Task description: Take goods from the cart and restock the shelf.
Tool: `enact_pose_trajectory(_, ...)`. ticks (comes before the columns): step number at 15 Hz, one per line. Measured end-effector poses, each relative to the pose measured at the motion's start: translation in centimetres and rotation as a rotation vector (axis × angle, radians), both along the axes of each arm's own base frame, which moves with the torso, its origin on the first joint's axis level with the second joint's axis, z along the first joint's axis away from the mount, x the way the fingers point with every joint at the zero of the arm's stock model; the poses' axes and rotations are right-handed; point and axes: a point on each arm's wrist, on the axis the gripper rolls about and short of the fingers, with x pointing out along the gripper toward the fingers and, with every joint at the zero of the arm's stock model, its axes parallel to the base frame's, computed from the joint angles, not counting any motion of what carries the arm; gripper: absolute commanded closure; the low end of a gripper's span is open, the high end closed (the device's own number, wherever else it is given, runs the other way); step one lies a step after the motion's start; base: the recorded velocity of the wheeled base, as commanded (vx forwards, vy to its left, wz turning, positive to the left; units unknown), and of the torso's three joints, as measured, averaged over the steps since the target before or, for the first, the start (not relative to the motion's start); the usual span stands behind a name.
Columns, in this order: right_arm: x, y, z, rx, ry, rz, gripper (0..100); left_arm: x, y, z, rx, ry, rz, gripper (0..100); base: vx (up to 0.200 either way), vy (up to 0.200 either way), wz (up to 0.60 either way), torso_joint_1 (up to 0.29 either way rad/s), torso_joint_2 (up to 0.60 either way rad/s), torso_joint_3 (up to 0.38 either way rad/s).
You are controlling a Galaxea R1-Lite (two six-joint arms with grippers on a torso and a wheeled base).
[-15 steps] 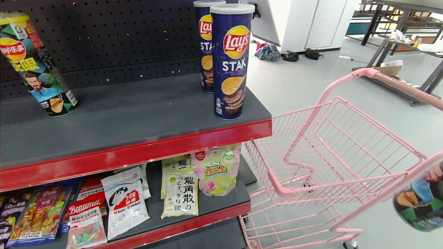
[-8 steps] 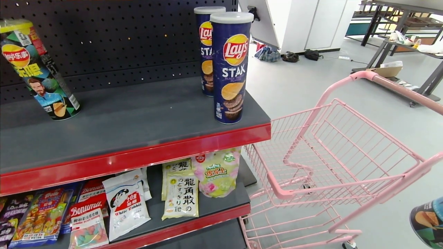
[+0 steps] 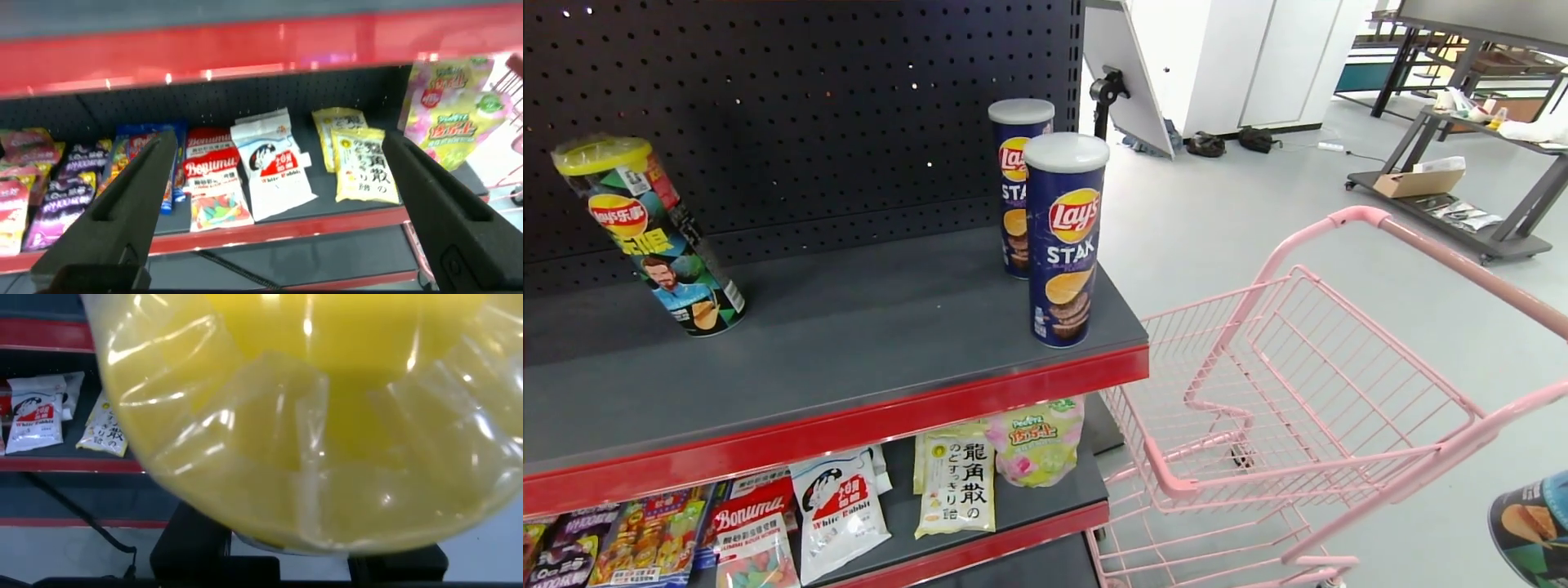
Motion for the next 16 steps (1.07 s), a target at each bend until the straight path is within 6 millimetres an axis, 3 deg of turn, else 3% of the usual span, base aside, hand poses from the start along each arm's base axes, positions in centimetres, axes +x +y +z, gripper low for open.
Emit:
enact_pose_trajectory(11, 0.81, 0.09, 0.14, -0.01, 0.019, -0.023, 100, 0.0, 0.0, 0.01, 0.0, -0.001, 0.0, 0, 0.0, 0.0, 0.0, 0.153, -0.37, -0.218)
enact_pose_trajectory(16, 0.99, 0.08, -0.36, -0.019, 0.037, -0.043, 100, 0.0, 0.0, 0.0, 0.0, 0.0, 0.0, 0, 0.0, 0.0, 0.6, 0.013, -0.02, -0.005)
